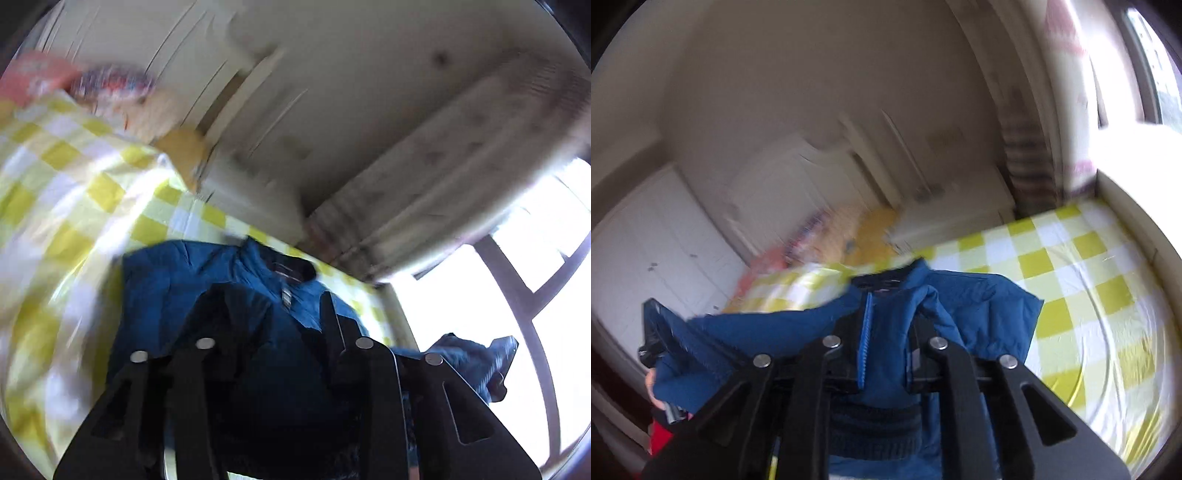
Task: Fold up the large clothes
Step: 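Fold the lifted hem toward the collar with both tools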
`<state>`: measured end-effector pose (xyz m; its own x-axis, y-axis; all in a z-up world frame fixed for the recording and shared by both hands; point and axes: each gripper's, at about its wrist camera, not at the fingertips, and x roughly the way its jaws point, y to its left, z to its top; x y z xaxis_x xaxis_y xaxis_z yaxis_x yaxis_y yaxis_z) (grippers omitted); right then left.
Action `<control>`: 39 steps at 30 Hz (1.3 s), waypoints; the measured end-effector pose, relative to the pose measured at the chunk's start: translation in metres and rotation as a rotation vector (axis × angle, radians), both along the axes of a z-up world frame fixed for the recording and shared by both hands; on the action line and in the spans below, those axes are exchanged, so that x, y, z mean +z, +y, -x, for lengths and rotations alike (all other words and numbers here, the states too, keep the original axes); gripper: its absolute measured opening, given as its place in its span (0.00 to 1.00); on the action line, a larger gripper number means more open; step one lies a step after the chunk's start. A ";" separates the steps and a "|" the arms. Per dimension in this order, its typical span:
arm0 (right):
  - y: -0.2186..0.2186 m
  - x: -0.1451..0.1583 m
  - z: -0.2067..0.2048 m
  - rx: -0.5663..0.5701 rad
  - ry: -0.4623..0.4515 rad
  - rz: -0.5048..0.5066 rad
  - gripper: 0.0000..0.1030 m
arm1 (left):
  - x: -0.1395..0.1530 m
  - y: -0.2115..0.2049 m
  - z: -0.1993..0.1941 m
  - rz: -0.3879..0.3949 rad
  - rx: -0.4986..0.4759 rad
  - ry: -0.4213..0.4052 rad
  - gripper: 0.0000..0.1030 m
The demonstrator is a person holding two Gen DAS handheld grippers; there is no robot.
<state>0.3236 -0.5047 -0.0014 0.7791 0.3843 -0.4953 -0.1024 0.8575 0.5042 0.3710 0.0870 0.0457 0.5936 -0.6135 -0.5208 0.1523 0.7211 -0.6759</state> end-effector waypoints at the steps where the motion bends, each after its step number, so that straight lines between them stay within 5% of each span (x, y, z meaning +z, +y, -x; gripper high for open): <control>1: -0.007 -0.005 -0.025 -0.020 0.055 -0.027 0.17 | -0.005 0.002 -0.020 0.015 0.008 0.042 0.34; 3: -0.031 -0.029 -0.068 -0.067 0.172 -0.171 0.34 | -0.026 0.017 -0.065 0.105 0.069 0.152 0.52; 4: -0.046 -0.043 -0.077 -0.072 0.164 -0.283 0.60 | -0.038 0.030 -0.074 0.162 0.105 0.168 0.77; 5: -0.050 -0.051 -0.077 -0.062 0.133 -0.338 0.89 | -0.045 0.045 -0.082 0.202 0.151 0.146 0.90; 6: -0.060 -0.059 -0.073 -0.063 0.076 -0.381 0.95 | -0.048 0.054 -0.081 0.203 0.168 0.124 0.91; 8: -0.068 -0.068 -0.062 -0.110 0.043 -0.328 0.96 | -0.056 0.070 -0.084 0.092 0.211 0.117 0.91; 11: -0.072 -0.081 -0.075 -0.137 0.115 -0.101 0.96 | -0.069 0.060 -0.089 -0.143 0.166 0.090 0.91; 16: -0.061 -0.099 -0.114 -0.084 0.169 0.020 0.95 | -0.108 0.026 -0.114 -0.170 -0.047 0.124 0.91; 20: -0.030 -0.111 -0.134 -0.009 0.231 0.139 0.95 | -0.130 -0.003 -0.131 -0.255 -0.097 0.167 0.91; 22: -0.017 -0.123 -0.149 0.018 0.272 0.207 0.92 | -0.145 -0.011 -0.145 -0.244 -0.128 0.203 0.89; 24: -0.007 -0.128 -0.150 0.046 0.280 0.233 0.62 | -0.157 -0.015 -0.150 -0.233 -0.154 0.233 0.70; 25: -0.002 -0.130 -0.150 0.068 0.268 0.245 0.31 | -0.157 -0.016 -0.148 -0.254 -0.142 0.217 0.42; 26: 0.003 -0.127 -0.142 0.069 0.234 0.270 0.21 | -0.152 -0.015 -0.140 -0.264 -0.123 0.162 0.21; 28: 0.013 -0.113 -0.122 0.073 0.134 0.321 0.10 | -0.135 -0.008 -0.119 -0.223 -0.094 0.084 0.10; 31: 0.021 -0.069 -0.079 0.087 -0.017 0.318 0.08 | -0.093 0.006 -0.079 -0.164 -0.074 -0.047 0.10; 34: 0.020 -0.030 -0.081 0.059 -0.094 0.332 0.08 | -0.060 0.004 -0.077 -0.190 -0.077 -0.107 0.10; 37: 0.017 -0.032 -0.121 0.012 -0.039 0.340 0.08 | -0.061 -0.005 -0.109 -0.226 -0.056 -0.054 0.10; 39: 0.016 -0.075 -0.157 0.010 0.124 0.358 0.09 | -0.100 -0.013 -0.139 -0.278 -0.055 0.086 0.10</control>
<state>0.4805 -0.4886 -0.0762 0.7017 0.1765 -0.6902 -0.0682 0.9810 0.1815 0.5097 0.0739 -0.0546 0.5099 -0.4700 -0.7205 0.1470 0.8729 -0.4653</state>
